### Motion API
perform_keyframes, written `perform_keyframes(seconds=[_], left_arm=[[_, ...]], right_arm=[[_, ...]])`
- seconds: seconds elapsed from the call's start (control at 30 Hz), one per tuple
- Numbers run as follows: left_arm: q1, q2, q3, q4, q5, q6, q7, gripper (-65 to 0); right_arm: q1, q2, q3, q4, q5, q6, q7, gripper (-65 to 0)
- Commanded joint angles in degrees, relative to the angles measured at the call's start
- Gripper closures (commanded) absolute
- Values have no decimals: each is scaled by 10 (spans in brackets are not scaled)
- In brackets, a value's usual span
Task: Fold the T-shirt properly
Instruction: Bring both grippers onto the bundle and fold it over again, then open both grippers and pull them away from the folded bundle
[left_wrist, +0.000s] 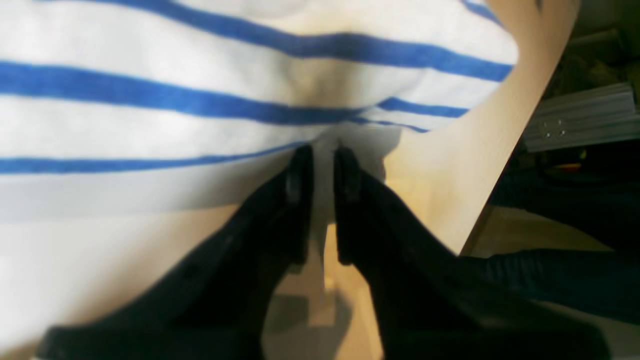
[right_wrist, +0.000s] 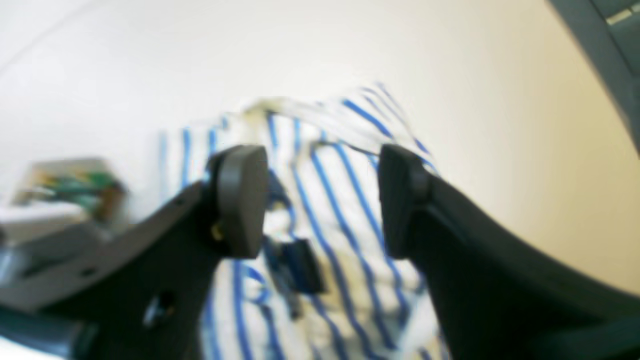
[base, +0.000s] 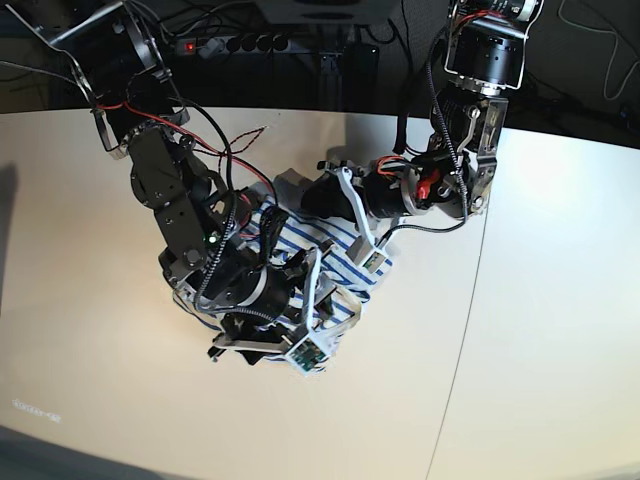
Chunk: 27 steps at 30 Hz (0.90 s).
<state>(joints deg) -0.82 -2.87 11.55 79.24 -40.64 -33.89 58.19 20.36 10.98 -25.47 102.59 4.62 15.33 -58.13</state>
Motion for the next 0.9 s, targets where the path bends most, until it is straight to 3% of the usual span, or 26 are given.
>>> perform_keyframes(seconds=[0.0, 0.13, 0.2, 0.3, 0.63, 0.87], left_arm=[[-7, -5, -1, 7, 12, -2, 6, -99], [-7, -11, -10, 7, 10, -2, 6, -99], [-7, -11, -25, 7, 10, -2, 6, -99], [-7, -11, -53, 12, 2, -2, 6, -99], [-8, -11, -75, 29, -5, -2, 9, -99], [-11, -11, -75, 29, -2, -4, -8, -99]], right_arm=[[15, 2, 9, 9, -3, -15, 16, -347], [16, 13, 30, 9, -6, -16, 26, -328], [16, 23, 43, 9, -6, -17, 35, -231], [16, 37, 65, 8, -6, -17, 46, 0], [26, 74, 153, -98, -33, -23, 118, 0], [62, 84, 156, -252, -21, -20, 118, 0]])
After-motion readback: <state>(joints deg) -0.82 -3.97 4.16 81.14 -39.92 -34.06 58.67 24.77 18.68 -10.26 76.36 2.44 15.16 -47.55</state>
